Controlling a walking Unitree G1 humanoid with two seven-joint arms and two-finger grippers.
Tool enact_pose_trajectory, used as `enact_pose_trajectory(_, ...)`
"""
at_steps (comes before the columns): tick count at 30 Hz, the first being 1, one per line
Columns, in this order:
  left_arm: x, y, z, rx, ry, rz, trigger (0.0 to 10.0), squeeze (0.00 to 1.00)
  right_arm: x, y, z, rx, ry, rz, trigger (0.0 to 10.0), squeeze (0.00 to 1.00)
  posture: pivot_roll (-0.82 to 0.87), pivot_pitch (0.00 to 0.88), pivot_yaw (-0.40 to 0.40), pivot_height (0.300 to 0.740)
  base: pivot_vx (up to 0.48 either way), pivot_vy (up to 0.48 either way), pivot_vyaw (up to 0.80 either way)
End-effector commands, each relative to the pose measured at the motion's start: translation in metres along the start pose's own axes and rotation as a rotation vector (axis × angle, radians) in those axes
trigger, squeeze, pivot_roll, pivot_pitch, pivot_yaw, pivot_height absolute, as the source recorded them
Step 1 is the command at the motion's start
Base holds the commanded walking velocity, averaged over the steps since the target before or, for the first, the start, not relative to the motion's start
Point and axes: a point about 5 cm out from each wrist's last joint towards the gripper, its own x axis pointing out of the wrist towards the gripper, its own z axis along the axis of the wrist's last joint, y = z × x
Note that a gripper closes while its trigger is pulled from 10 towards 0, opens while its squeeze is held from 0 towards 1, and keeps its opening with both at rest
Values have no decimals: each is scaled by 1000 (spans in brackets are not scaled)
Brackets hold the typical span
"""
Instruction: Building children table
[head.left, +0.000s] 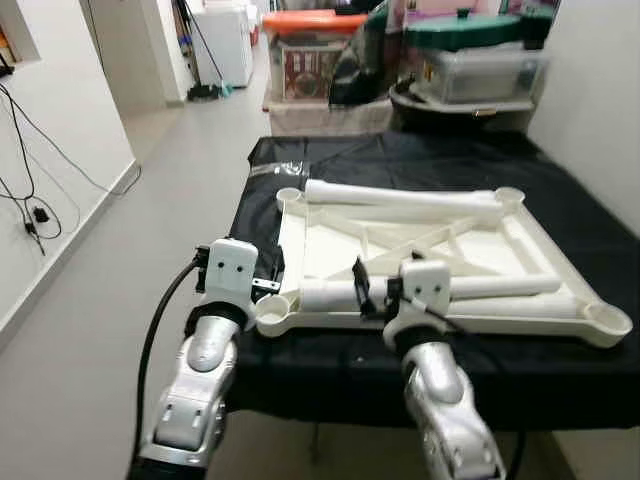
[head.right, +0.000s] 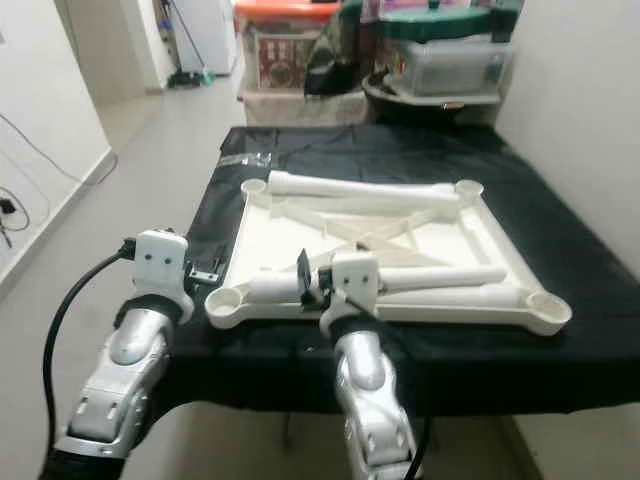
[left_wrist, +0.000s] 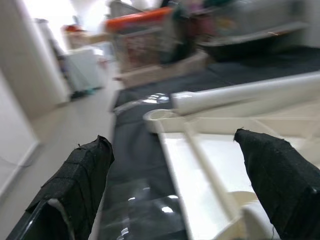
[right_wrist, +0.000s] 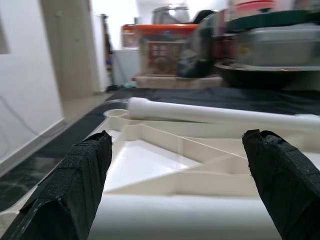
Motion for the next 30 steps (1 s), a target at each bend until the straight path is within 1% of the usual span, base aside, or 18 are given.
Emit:
enact_pose_trajectory(1, 6, 2, -1, 12, 24, -53, 10000, 0, -2, -1, -2, -4, 10, -7, 10000, 0, 48, 0, 14, 740, 0, 0, -775)
enact_pose_trajectory(4, 19, 10, 11, 188, -34, -169, 10000, 0, -4, -1, -2, -5, 10, -13, 10000, 0, 53, 0, 22, 740, 0, 0, -735)
enact_pose_trajectory(8, 23, 9, 20, 296, -104, -282, 10000, 0, -5, -2, -2, -2, 9, -19, 10000, 0, 60, 0, 25, 740, 0, 0, -170)
enact_pose_trajectory(9, 27, 3, 23, 356, -107, -437, 10000, 0, -7, -1, -4, 0, 17, -20, 10000, 0, 74, 0, 27, 740, 0, 0, 0)
enact_pose_trajectory(10, 24, -3, 18, 316, -49, -552, 10000, 0, -9, 1, -5, 2, 22, -18, 10000, 0, 70, 0, 38, 740, 0, 0, 0)
enact_pose_trajectory(13, 18, -8, 13, 298, -8, -651, 10000, 0, -11, 3, -5, 5, 25, -15, 10000, 0, 69, 0, 41, 740, 0, 0, 0)
enact_pose_trajectory(15, -16, -21, -8, 271, 94, -902, 10000, 0, -15, 7, -5, 13, 25, -12, 10000, 0, 66, 9, 61, 740, 0, 0, 0)
enact_pose_trajectory(16, -16, -21, -8, 271, 94, -902, 10000, 0, -15, 7, -5, 13, 25, -12, 10000, 0, 66, 9, 61, 740, 0, 0, 0)
enact_pose_trajectory(17, -32, -25, -16, 242, 125, -974, 10000, 0, -16, 8, -4, 19, 26, -11, 10000, 0, 77, 14, 58, 740, 0, 0, 0)
enact_pose_trajectory(18, -32, -25, -16, 242, 125, -974, 10000, 0, -16, 8, -4, 19, 26, -11, 10000, 0, 77, 14, 58, 740, 0, 0, 0)
enact_pose_trajectory(19, -47, -29, -22, 203, 153, -1023, 10000, 0, -17, 8, -5, 24, 30, -12, 10000, 0, 77, 14, 58, 740, 0, 0, 0)
enact_pose_trajectory(20, -47, -29, -22, 203, 153, -1023, 10000, 0, -17, 8, -5, 24, 30, -12, 10000, 0, 77, 14, 58, 740, 0, 0, 0)
enact_pose_trajectory(21, -64, -32, -28, 139, 195, -1066, 10000, 0, -18, 9, -5, 28, 33, -12, 10000, 0, 78, 20, 59, 740, 0, 0, 0)
enact_pose_trajectory(22, -64, -32, -28, 139, 195, -1066, 10000, 0, -18, 9, -5, 28, 33, -12, 10000, 0, 78, 20, 59, 740, 0, 0, 0)
enact_pose_trajectory(24, -107, -34, -42, 38, 316, -1203, 10000, 0, -18, 10, -6, 34, 35, -10, 10000, 0, 88, 23, 48, 740, 0, 0, 0)
enact_pose_trajectory(25, -107, -34, -42, 38, 316, -1203, 10000, 0, -18, 10, -6, 34, 35, -10, 10000, 0, 88, 23, 48, 740, 0, 0, 0)
enact_pose_trajectory(27, -138, -28, -51, 21, 423, -1315, 10000, 0, -17, 11, -7, 38, 38, -2, 10000, 0, 99, 20, 36, 740, 0, 0, 0)
enact_pose_trajectory(30, -143, -25, -53, 20, 449, -1327, 10000, 0, -16, 11, -7, 39, 39, 1, 10000, 0, 99, 20, 36, 740, 0, 0, 0)
